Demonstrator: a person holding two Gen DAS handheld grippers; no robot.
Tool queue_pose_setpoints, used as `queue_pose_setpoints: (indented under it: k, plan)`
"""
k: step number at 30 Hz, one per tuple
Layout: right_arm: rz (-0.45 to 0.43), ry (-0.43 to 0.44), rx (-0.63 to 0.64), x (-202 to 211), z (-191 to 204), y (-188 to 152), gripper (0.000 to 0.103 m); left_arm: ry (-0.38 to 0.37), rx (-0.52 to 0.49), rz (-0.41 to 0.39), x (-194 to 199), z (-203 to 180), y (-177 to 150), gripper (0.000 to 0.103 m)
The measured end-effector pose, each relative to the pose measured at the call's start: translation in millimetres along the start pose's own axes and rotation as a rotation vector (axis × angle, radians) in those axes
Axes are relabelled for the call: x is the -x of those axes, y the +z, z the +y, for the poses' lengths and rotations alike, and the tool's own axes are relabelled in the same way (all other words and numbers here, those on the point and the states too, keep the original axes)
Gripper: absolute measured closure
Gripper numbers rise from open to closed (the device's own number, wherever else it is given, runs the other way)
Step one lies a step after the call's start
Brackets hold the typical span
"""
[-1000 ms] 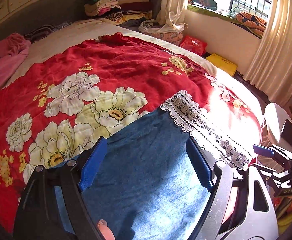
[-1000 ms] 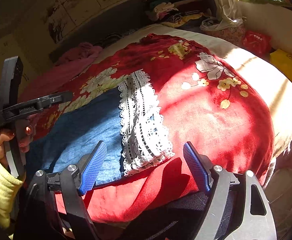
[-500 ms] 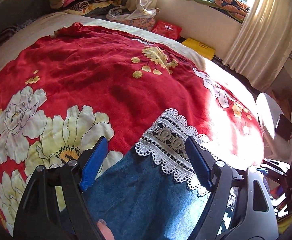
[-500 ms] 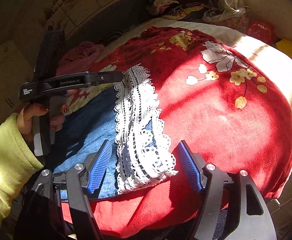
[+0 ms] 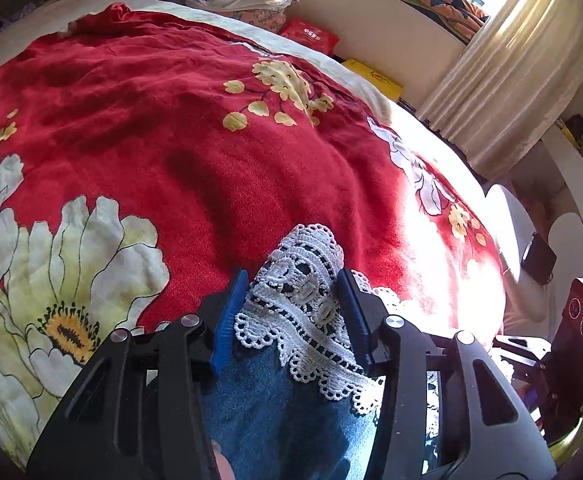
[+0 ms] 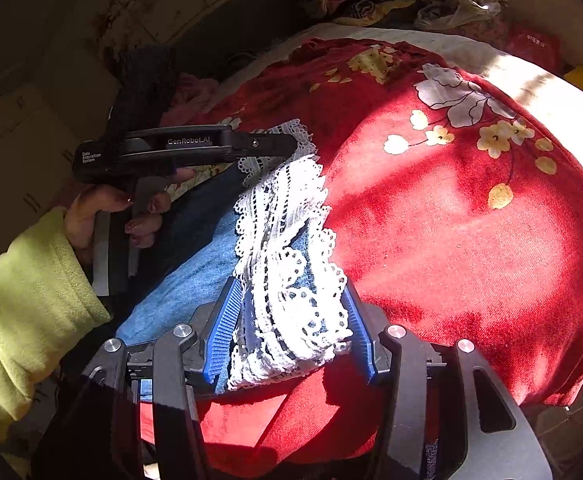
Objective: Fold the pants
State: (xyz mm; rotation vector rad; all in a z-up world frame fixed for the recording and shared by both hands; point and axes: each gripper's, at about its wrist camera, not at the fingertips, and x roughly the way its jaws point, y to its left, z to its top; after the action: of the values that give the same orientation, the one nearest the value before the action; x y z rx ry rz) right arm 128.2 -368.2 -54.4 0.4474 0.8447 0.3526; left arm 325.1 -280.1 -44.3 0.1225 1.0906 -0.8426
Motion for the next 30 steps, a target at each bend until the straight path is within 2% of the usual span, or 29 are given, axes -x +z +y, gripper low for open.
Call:
queue_pose_setpoints:
  k: [2, 3, 6, 9, 17, 24, 30]
  plan:
    - [-0.006, -0.012, 0.009, 1, 2, 1, 0.061, 0.009, -0.015, 0.005, 0, -6, -2, 0.079]
    - [-0.008, -0.012, 0.015, 2, 3, 2, 0.068, 0.015, -0.021, 0.005, 0, -8, -2, 0.080]
    - [-0.012, -0.012, 0.056, 6, 10, 3, 0.074, 0.047, -0.025, 0.004, 2, -12, -2, 0.083]
    - [-0.029, 0.012, 0.073, 12, 18, 6, 0.076, 0.049, -0.022, -0.009, 8, -14, -3, 0.086]
    - [-0.074, 0.065, 0.171, 29, 64, 13, 0.077, -0.032, 0.034, -0.160, 68, -3, -13, 0.087]
    - [-0.085, 0.130, 0.274, 29, 120, 19, 0.077, -0.048, 0.077, -0.277, 131, 19, -40, 0.087]
    - [-0.047, 0.173, 0.385, 12, 176, 10, 0.077, -0.051, 0.140, -0.346, 169, 49, -76, 0.088]
